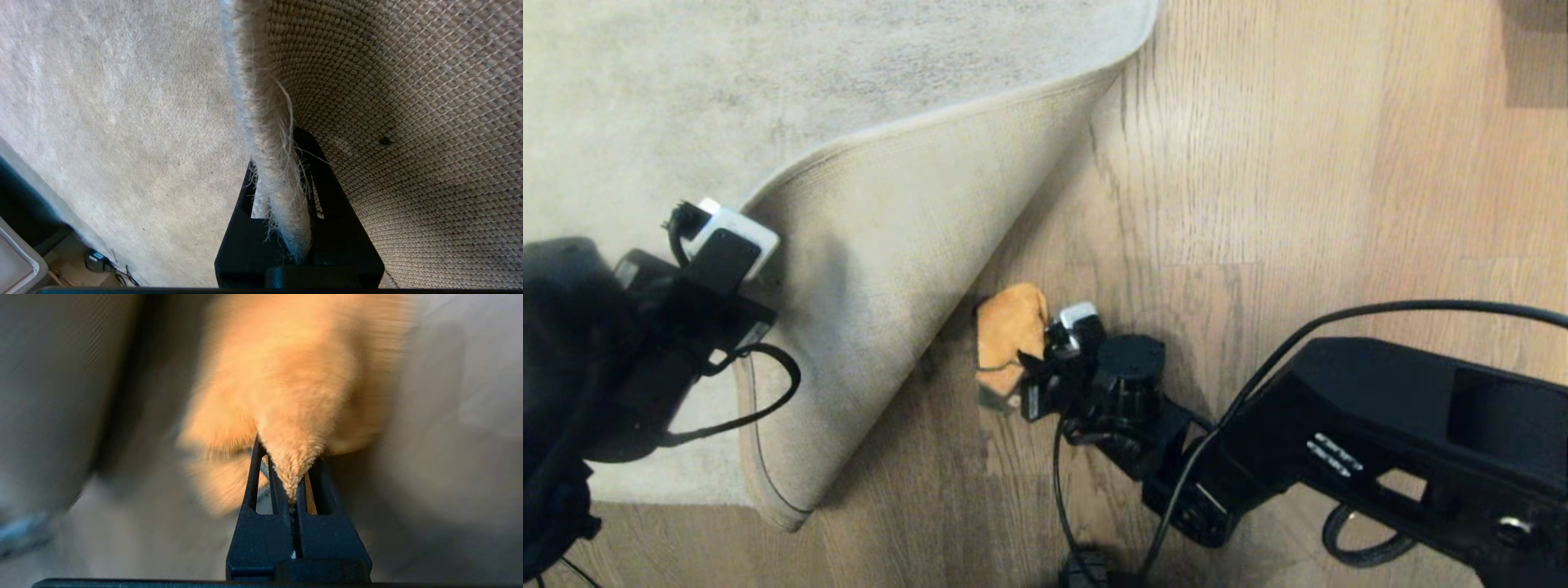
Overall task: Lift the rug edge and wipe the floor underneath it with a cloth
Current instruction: Wipe the floor under the carpet with a rag
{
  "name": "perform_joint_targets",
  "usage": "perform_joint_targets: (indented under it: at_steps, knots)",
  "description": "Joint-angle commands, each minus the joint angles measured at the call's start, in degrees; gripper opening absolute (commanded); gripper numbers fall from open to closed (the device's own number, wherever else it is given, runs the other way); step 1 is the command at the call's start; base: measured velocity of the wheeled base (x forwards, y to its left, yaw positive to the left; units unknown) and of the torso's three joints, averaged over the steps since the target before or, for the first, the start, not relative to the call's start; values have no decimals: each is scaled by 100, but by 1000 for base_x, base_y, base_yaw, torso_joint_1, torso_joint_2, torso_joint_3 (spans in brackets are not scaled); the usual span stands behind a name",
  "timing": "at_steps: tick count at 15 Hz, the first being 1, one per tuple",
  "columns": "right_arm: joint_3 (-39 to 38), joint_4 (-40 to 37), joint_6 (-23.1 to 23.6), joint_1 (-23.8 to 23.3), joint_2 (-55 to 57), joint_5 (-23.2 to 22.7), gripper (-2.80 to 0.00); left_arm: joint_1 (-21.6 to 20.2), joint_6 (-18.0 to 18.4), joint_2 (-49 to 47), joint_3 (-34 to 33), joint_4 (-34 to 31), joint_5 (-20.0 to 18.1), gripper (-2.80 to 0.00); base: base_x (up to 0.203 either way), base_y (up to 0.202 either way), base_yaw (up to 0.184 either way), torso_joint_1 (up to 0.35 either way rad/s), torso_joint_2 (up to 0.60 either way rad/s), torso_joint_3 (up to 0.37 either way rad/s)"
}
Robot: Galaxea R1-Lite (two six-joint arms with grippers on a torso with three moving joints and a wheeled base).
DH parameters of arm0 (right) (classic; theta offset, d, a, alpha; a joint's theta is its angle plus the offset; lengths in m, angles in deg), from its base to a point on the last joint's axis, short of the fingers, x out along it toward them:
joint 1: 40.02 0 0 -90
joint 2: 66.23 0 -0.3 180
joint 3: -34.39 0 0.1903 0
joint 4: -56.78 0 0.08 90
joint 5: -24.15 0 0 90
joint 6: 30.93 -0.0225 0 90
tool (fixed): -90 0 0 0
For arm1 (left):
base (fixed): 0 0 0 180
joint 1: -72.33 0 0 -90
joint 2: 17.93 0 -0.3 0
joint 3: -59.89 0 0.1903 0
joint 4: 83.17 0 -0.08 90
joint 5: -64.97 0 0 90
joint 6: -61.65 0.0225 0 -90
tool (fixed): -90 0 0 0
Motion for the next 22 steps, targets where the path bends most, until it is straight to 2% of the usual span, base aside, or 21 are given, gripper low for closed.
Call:
perform_joint_targets:
  at_steps: [1, 6, 11, 14, 17, 22]
  knots:
    - [621, -459, 6, -503, -272, 9, -280, -1, 24, -42, -9, 35, 19, -280, 0, 0, 0, 0, 0, 0]
    - [1103, -1308, 9, -1227, -1089, -3, -280, -1, 24, -46, -18, 35, 19, -280, 0, 0, 0, 0, 0, 0]
    - [737, -1854, 10, -1556, -2250, -9, -280, 17, 24, -42, -18, 35, 19, -280, 0, 0, 0, 0, 0, 0]
    - [-238, -2015, 22, -1572, -3041, -8, -280, 26, 24, -51, -9, 35, 10, -280, 0, 0, 0, 0, 0, 0]
    - [-1594, -1911, 36, -1550, -3716, -8, -280, 34, 24, -51, -9, 35, 10, -280, 0, 0, 0, 0, 0, 0]
    - [-3867, -946, 9, -1223, -4111, -20, -280, 34, 24, -77, -9, 35, 10, -280, 0, 0, 0, 0, 0, 0]
